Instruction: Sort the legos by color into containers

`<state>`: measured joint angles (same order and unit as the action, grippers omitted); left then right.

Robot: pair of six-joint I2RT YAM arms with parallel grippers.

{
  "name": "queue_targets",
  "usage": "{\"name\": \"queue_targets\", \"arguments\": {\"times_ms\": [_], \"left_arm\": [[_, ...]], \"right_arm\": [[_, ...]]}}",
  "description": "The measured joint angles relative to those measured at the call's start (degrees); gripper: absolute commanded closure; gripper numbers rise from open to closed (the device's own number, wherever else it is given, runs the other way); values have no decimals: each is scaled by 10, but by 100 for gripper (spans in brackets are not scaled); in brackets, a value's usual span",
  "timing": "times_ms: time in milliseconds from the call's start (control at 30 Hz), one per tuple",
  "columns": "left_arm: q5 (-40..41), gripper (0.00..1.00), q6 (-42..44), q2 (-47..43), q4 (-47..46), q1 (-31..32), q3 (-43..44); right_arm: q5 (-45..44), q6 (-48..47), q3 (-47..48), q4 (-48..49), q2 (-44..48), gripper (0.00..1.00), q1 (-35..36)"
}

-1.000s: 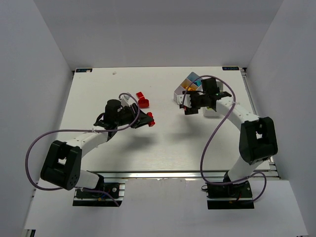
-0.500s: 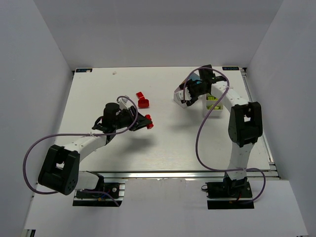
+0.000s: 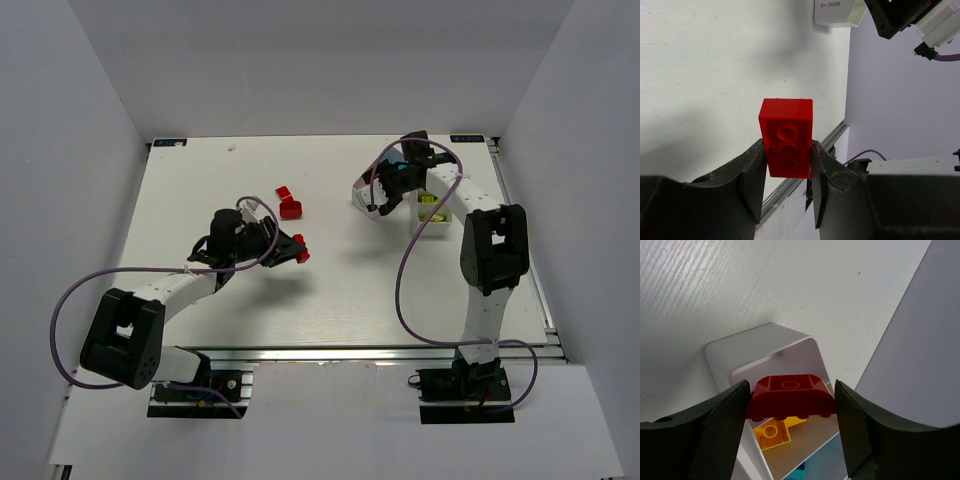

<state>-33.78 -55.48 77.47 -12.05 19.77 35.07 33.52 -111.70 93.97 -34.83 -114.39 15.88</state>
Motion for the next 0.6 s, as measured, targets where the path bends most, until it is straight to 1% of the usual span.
{"name": "queue_targets", "arguments": {"times_ms": [33, 67, 467, 600], "left_arm": [[-1, 89, 0, 3, 0, -1, 1], [-1, 89, 0, 4, 0, -1, 2], [-2, 88, -1, 9, 0, -2, 9], [-8, 87, -12, 28, -14, -2, 27]], "right_arm": [[-2, 2, 0, 2, -1, 22, 0], [-3, 4, 0, 4, -3, 11, 0], [-3, 36, -1, 26, -8, 11, 0], [12, 85, -19, 49, 6, 11, 0]]}}
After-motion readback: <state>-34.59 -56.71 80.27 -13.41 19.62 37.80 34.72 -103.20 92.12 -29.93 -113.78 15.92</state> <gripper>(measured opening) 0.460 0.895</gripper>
